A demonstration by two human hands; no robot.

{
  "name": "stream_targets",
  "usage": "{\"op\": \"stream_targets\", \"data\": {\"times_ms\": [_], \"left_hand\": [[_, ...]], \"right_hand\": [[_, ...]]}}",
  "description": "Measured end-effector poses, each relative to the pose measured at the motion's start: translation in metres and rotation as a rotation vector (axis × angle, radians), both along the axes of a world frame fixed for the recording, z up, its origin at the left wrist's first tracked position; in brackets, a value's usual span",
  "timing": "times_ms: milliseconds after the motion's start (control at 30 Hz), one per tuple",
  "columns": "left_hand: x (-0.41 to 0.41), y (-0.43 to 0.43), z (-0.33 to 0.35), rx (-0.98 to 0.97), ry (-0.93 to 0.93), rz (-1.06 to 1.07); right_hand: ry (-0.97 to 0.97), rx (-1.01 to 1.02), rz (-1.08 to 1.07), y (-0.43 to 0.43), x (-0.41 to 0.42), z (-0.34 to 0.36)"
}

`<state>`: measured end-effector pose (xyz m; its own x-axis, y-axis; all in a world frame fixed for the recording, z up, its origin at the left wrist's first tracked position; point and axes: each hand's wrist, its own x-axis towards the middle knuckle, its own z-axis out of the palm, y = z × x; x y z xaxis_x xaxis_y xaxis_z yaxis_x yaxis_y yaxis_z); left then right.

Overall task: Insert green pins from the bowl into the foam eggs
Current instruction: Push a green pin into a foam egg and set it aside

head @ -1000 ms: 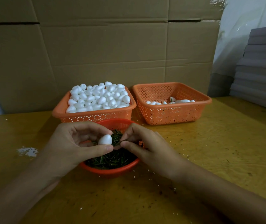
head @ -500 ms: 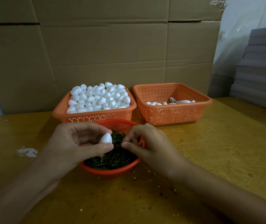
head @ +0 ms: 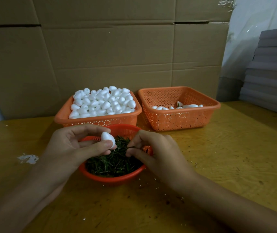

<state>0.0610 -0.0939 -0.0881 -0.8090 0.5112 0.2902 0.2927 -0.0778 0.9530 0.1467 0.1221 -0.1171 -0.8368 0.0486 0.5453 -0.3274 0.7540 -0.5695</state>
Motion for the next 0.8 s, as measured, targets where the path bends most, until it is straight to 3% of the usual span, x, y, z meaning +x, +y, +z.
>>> {"op": "stream_targets", "data": {"times_ms": [100,400,800], "left_hand": [[-0.0002,-0.0005,-0.0001,0.031,-0.031,-0.007],[0.0015,0.0011,0.0014,0.094,-0.075,0.007],[-0.0002,0.0003,0.0028,0.022,-0.038,0.003]], "right_hand": [[0.082,-0.007,-0.025,-0.002,0.0007,-0.0023],[0.103,-0.315,0.099,0.0015,-0.0023,-0.0029],[0.068,-0.357,0.16,-0.0027,-0.0004,-0.005]]}}
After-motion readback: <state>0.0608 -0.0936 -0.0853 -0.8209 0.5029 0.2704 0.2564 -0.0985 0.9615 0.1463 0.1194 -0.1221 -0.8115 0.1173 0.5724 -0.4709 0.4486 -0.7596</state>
